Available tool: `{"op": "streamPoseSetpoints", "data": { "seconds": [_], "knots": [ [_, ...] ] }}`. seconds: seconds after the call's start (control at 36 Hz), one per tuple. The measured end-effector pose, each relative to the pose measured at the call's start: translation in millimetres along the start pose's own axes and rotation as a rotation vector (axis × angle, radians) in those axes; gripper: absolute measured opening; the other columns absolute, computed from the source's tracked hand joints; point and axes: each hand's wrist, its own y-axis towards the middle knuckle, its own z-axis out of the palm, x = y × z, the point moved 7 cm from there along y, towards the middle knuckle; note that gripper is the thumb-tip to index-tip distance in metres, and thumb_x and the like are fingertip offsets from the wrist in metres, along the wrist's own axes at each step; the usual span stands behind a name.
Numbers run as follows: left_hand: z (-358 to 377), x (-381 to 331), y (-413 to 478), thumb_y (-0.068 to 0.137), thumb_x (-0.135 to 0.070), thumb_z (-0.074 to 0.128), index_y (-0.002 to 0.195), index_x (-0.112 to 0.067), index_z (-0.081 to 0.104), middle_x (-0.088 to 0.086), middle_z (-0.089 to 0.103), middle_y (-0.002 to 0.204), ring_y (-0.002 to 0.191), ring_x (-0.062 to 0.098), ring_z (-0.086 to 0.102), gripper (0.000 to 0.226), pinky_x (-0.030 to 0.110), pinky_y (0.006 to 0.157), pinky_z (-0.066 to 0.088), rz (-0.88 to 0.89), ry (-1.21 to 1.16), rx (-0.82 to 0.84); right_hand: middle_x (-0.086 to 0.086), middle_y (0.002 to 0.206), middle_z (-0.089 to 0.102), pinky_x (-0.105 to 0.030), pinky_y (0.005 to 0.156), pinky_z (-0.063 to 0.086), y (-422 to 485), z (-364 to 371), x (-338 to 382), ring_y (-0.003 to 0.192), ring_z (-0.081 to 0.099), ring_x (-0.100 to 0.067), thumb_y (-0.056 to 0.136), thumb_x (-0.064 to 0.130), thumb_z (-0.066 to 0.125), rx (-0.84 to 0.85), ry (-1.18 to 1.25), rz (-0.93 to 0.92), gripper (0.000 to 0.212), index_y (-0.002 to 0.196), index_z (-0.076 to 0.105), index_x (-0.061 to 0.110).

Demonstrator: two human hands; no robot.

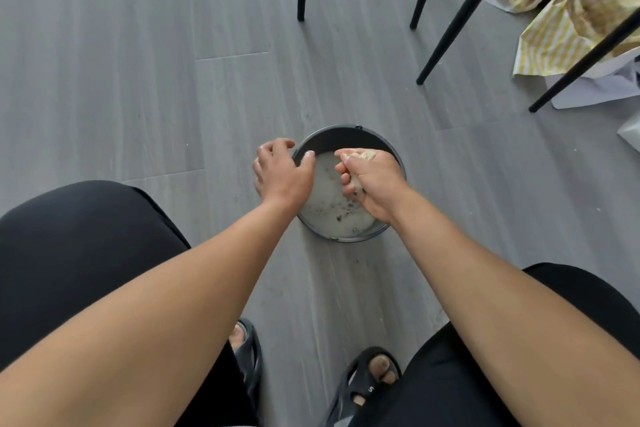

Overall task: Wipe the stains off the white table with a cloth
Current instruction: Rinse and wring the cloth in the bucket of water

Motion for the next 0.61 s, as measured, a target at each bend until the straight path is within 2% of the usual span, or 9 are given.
{"op": "streamPoseSetpoints", "data": {
  "seconds": [0.06,0.11,0.25,0.42,0.61],
  "knots": [
    [10.4,14.8,1.9,0.105,-0.044,0.047,0.135,-0.017,0.049,0.008,0.036,0.148,0.139,0.031,0.029,0.041,0.043,0.112,0.027,-0.089,-0.066,0.038,-0.002,0.070,0.052,-0.018,0.040,0.028,0.7,1.6,2.1,0.049,0.041,-0.007,0.102,0.015,0.057,0.014,0.004,-0.039,0.018,0.110,0.066,0.001],
    [21.1,28.0,0.1,0.108,-0.040,0.040,0.136,-0.012,0.047,0.014,0.036,0.148,0.139,0.033,0.028,0.040,0.041,0.111,0.027,-0.138,-0.077,0.069,0.001,0.063,0.045,-0.018,0.038,0.023,-0.5,7.6,6.8,0.045,0.035,-0.006,0.104,0.024,0.055,0.055,-0.017,-0.076,0.023,0.102,0.066,0.004],
    [30.4,35.3,-0.7,0.111,-0.033,0.036,0.129,-0.005,0.046,0.022,0.045,0.136,0.131,0.039,0.036,0.036,0.041,0.104,0.029,-0.085,-0.098,0.028,0.004,0.056,0.038,-0.018,0.039,0.020,-6.8,16.8,16.4,0.043,0.026,-0.009,0.106,0.035,0.048,0.079,-0.022,-0.108,0.037,0.088,0.062,0.007],
    [32.1,39.0,2.4,0.111,-0.032,0.035,0.120,-0.006,0.048,0.020,0.049,0.127,0.123,0.036,0.040,0.030,0.037,0.094,0.030,-0.042,-0.135,0.009,0.005,0.052,0.034,-0.018,0.040,0.017,-9.1,20.3,18.9,0.042,0.025,-0.009,0.106,0.041,0.045,0.119,-0.043,-0.092,0.044,0.073,0.053,0.013],
    [34.8,40.4,2.7,0.110,-0.035,0.037,0.121,-0.006,0.047,0.017,0.051,0.126,0.124,0.034,0.040,0.032,0.038,0.095,0.031,-0.019,-0.144,-0.010,0.001,0.057,0.029,-0.019,0.042,0.015,0.3,27.8,18.0,0.044,0.023,-0.012,0.107,0.044,0.040,0.134,-0.026,-0.088,0.046,0.066,0.040,0.022]
  ]
}}
